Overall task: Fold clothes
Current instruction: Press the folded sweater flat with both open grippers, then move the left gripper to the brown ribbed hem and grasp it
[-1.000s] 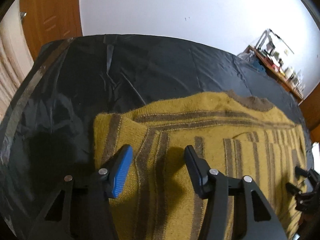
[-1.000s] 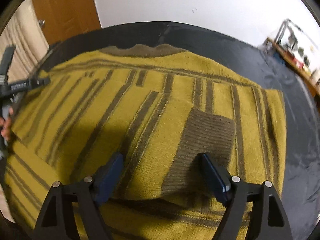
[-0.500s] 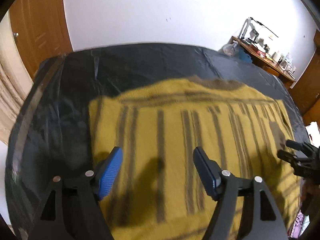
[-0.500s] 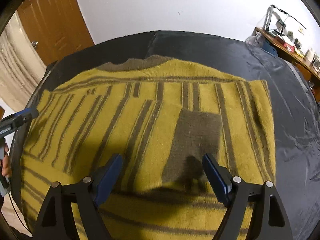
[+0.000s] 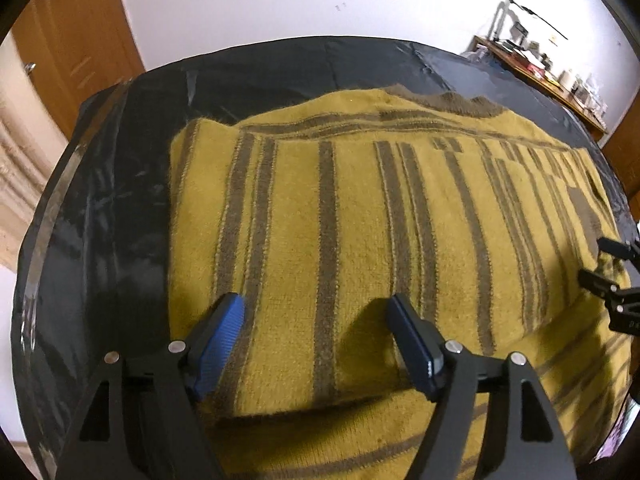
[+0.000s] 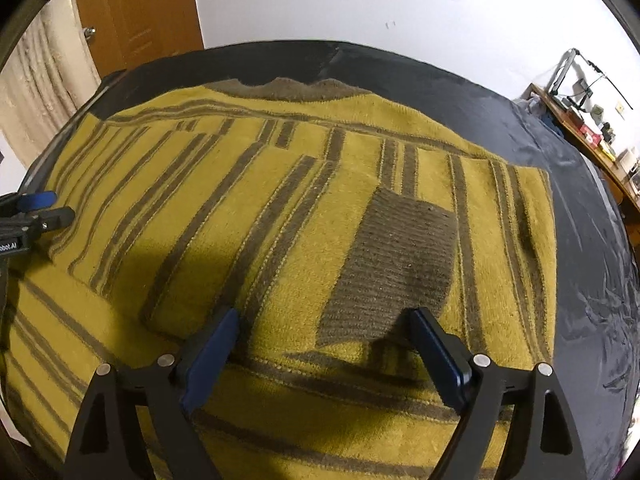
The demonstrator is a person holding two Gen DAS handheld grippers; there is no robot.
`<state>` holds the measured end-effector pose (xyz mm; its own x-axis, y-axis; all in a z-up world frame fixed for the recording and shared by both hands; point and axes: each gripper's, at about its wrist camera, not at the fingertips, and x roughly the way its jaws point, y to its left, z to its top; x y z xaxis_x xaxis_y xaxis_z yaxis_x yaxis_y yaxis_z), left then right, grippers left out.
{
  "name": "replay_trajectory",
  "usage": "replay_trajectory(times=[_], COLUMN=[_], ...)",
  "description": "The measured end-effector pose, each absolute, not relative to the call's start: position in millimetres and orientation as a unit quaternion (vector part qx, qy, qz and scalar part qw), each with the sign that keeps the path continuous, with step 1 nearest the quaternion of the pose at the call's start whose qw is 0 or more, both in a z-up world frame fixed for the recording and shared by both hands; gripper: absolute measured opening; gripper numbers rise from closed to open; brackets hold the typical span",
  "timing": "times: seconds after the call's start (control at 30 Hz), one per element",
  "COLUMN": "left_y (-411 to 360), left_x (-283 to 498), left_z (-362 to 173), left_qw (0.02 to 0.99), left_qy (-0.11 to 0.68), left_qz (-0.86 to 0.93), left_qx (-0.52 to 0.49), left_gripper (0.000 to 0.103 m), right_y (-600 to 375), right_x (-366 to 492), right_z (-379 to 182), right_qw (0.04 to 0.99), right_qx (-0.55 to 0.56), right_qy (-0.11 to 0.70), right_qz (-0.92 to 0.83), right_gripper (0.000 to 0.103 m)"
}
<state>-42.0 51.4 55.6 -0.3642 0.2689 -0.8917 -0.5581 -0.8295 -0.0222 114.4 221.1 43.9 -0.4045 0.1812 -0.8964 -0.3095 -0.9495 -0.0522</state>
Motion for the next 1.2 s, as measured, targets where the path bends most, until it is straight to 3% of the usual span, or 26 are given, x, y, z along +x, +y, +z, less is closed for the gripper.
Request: replay_trajectory(times=[0.17, 0.47, 0.53, 0.67, 0.83, 1.2], left_y=[40.7, 43.9, 45.9, 46.8, 40.3, -49.9], left_x=[-11.1, 53.0, 58.3, 61.2, 70.1, 106.3], left_z=[69.3, 41.2, 37.8, 36.7, 38.0, 56.1], left_qw=[0.259, 0.273, 0.269, 0.263, 0.238, 0.177], left_qy=[0.136, 0.152, 0.162, 0.158, 0.146, 0.111], left_qz=[0.814, 0.792, 0.795, 0.801, 0.803, 0.803], left_qx=[-0.501, -0.525, -0.519, -0.515, -0.526, -0.558], left_gripper=[0.078, 0.078, 0.079, 0.081, 0.081, 0.081], right_y=[213.4, 187.3, 177.7, 182.0, 180.2, 174.1], right_x=[139.4, 175.9, 176.8, 173.7, 177.0, 190.8], right_z=[67.2, 39.5, 33.9, 29.3, 28.2, 24.9], right_qw=[0.136, 0.098, 0.091, 0.091, 0.09, 0.097], right_qx=[-0.507, -0.557, -0.56, -0.557, -0.535, -0.477], right_qy=[0.098, 0.077, 0.037, 0.046, 0.041, 0.04], right_qz=[0.846, 0.821, 0.823, 0.824, 0.839, 0.872], right_gripper=[0.089, 0.089, 0.092, 0.102, 0.102, 0.102])
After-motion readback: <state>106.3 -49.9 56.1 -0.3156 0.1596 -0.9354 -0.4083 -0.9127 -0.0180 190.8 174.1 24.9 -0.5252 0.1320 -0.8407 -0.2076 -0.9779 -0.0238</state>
